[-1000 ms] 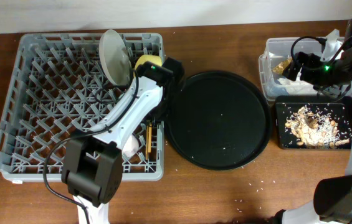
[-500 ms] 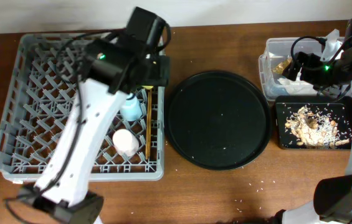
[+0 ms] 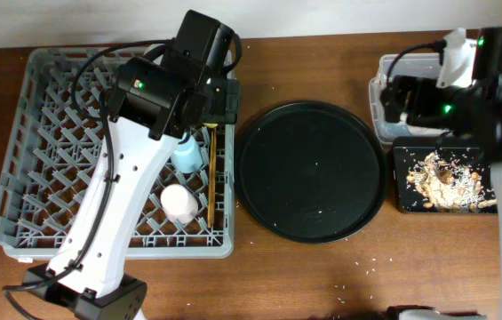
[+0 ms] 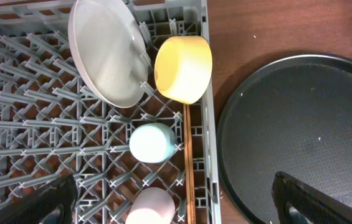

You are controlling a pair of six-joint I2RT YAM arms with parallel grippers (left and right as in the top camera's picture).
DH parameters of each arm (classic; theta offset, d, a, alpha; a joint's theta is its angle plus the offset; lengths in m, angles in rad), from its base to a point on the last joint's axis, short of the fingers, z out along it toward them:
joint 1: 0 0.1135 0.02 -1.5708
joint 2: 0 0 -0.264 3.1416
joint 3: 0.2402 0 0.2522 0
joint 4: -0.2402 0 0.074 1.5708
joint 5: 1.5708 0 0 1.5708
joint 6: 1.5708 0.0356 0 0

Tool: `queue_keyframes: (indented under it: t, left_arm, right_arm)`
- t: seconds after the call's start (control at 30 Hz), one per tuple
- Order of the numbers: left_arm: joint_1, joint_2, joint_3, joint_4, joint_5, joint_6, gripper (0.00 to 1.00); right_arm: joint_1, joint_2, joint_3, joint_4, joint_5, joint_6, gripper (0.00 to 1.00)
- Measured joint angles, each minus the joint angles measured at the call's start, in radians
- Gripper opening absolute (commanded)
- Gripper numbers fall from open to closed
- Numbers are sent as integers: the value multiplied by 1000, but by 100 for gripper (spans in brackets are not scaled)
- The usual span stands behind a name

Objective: Sort waste into correct bins and load items into the dishwasher rack

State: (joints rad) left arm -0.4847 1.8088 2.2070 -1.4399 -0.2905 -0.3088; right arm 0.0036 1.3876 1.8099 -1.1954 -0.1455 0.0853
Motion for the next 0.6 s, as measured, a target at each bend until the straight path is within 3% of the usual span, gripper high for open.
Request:
queue_keyframes:
  t: [0.07, 0.17, 0.33, 0.47, 0.6]
  left_arm:
    - [0, 0, 0, 0, -1, 0, 99]
    - [0, 0, 0, 1, -3, 0, 99]
    - [0, 0, 0, -2, -6, 3, 99]
    - [0, 0, 0, -3, -6, 3, 99]
    - [0, 0, 0, -4, -6, 3, 99]
  right_arm:
    - [127, -118, -26, 82, 90, -61, 99]
    - [185, -317, -258, 359, 154, -110, 98]
    - [186, -730, -1013, 856, 156, -123, 99]
    - [151, -1019, -1385, 1028, 144, -76, 98]
    - [108, -1240, -1624, 1149, 119, -55, 98]
